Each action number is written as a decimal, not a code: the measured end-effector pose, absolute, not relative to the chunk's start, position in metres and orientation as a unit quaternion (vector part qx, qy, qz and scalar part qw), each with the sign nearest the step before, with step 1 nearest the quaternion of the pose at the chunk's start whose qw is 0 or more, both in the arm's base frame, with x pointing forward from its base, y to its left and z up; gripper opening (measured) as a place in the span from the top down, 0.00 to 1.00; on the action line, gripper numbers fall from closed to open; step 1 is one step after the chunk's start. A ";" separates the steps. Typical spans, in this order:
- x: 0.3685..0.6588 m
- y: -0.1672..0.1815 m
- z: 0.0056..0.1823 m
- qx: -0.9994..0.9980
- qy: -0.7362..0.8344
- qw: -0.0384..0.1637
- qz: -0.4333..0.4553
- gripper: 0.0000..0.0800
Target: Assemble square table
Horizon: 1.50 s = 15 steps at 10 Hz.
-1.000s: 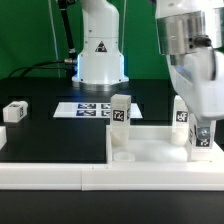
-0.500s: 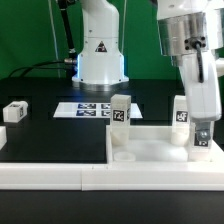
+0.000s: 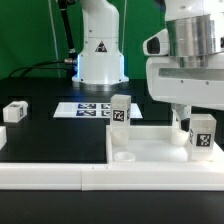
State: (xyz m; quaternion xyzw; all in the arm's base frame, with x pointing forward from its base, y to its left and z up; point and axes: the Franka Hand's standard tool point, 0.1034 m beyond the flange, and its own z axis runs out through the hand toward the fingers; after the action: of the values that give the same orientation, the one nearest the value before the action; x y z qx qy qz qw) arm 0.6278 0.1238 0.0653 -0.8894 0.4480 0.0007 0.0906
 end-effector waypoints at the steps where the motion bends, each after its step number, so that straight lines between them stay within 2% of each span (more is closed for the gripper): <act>1: 0.628 0.123 0.065 -0.907 0.413 0.088 -0.004 0.19; 2: 0.628 0.122 0.067 -0.942 0.326 0.077 -0.014 0.19; 5: 0.627 0.121 0.068 -0.987 0.146 0.065 -0.027 0.19; 8: 0.629 0.117 0.068 -0.992 0.100 0.062 -0.038 0.19; 10: 0.629 0.117 0.068 -0.990 0.118 0.062 -0.037 0.51; 11: 0.629 0.117 0.068 -0.989 0.131 0.063 -0.036 0.51; 12: 0.629 0.116 0.068 -0.980 0.185 0.065 -0.032 0.64; 15: 0.629 0.115 0.068 -0.958 0.279 0.067 -0.026 0.64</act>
Offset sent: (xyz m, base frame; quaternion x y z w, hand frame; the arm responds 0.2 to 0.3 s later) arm -0.0048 0.0165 0.0083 -0.0214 -0.0408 -0.3172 0.9472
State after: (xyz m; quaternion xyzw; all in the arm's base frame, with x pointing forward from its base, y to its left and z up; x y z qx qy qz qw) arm 0.6289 0.1149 0.0678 -0.9576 0.2789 -0.0262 0.0674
